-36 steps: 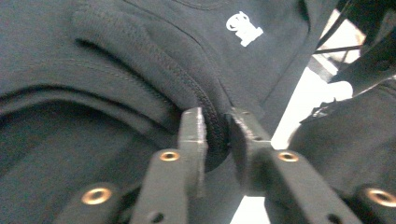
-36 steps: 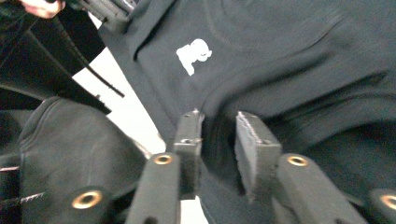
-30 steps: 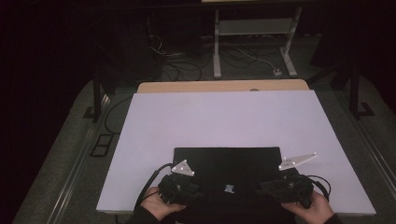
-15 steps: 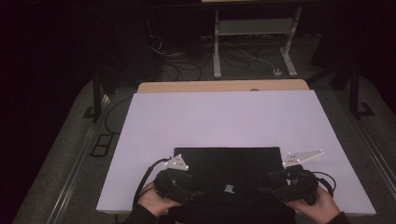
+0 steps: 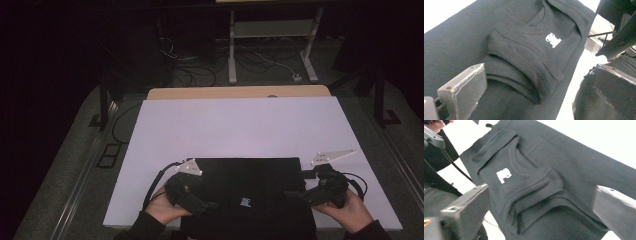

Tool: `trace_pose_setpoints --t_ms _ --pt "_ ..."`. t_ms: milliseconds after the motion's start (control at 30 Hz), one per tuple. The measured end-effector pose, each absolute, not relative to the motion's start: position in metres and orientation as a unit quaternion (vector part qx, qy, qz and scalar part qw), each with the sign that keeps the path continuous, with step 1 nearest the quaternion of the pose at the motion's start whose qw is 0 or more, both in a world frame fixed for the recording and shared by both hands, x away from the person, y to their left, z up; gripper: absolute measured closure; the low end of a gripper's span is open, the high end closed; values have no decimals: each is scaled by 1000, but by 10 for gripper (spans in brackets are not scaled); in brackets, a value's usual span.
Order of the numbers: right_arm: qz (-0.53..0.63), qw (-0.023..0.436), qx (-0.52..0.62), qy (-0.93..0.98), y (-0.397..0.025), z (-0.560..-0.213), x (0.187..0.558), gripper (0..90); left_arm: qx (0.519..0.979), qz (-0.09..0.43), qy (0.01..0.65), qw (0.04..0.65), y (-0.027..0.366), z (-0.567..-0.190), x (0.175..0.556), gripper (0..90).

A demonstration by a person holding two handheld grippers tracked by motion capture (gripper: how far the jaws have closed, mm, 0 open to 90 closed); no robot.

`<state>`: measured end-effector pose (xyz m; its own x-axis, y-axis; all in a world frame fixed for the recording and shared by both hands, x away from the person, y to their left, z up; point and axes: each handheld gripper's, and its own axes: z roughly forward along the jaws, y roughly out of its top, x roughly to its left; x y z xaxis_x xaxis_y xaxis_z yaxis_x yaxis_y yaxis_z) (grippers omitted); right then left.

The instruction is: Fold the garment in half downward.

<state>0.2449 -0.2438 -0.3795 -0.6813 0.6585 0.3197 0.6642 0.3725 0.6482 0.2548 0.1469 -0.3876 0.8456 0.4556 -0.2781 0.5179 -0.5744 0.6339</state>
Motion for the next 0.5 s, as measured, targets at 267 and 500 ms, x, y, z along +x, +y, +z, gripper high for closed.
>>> trace_pose_setpoints --t_ms 267,500 --pt "-408 -4 -408 -817 -259 -371 256 0 889 -19 269 371 153 -380 263 0" --pt "-401 -18 -403 -822 -265 -365 263 0 892 -5 266 365 157 -374 270 0"
